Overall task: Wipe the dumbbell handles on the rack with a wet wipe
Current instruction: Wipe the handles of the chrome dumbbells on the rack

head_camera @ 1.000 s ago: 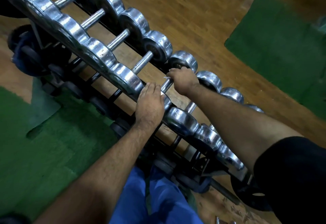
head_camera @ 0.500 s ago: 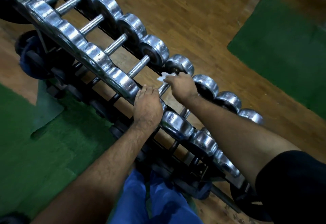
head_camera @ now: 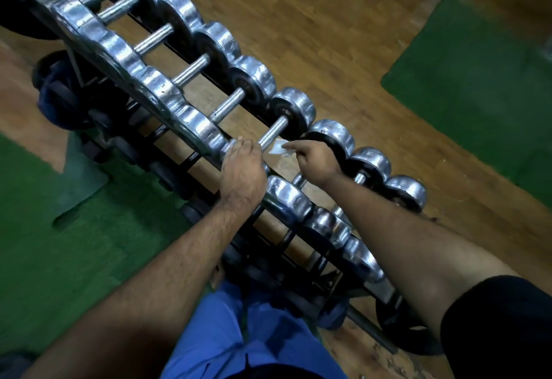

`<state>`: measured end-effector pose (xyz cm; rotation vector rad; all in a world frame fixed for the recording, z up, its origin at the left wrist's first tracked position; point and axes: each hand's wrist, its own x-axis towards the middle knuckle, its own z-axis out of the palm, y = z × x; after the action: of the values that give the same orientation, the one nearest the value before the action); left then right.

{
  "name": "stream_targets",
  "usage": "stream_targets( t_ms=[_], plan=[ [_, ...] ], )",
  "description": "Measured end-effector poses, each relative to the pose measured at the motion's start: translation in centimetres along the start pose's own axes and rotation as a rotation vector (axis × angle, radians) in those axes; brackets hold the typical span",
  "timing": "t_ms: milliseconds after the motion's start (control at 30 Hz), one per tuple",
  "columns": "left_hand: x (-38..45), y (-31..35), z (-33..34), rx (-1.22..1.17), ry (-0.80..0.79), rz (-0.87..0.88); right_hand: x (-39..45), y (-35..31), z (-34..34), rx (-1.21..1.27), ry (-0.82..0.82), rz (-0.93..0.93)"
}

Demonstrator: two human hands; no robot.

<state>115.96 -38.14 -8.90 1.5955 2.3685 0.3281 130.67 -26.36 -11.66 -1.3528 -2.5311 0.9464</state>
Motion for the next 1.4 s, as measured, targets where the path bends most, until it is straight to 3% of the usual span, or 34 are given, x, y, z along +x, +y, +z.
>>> stream_targets(
  t_ms=[167,300,500,900,1100,1167,1300,1400],
  plan=[
    [-1.8,2.0,-0.4,-0.096,0.019,0.11,-3.1,-0.1,-0.7,0.222,0.065,0.108],
    [-3.3,2.7,0.4,-0.177,-0.056,0.125,-6.4,0.8,-0.1,-0.064,0.048,0.045],
    [-4.7,2.8,1.4,-0.233,-0.134,0.111,-8.5,1.5,-0.3,-0.438,-0.121,-0.159],
    [-4.7,3.8,1.5,-0.214,-0.12,0.042,-5.1,2.5,-1.5,-0.518,-0.156,-0.532],
    [-4.7,5.0,1.8,-0.151,-0.091,-0.01,-4.1,2.7,-1.3,-0.523,-0.223,-0.621],
    [-4.8,5.4,1.9,-0.137,-0.077,-0.036,-3.8,3.5,-1.4,-0.584,-0.214,-0.637],
    [-4.9,6.3,2.1,-0.094,-0.059,-0.07,-2.9,4.7,-2.7,-0.645,-0.075,-0.488],
    [-4.6,6.9,2.3,-0.067,-0.052,-0.096,-3.4,4.3,-1.5,-0.665,-0.044,-0.549]
  ],
)
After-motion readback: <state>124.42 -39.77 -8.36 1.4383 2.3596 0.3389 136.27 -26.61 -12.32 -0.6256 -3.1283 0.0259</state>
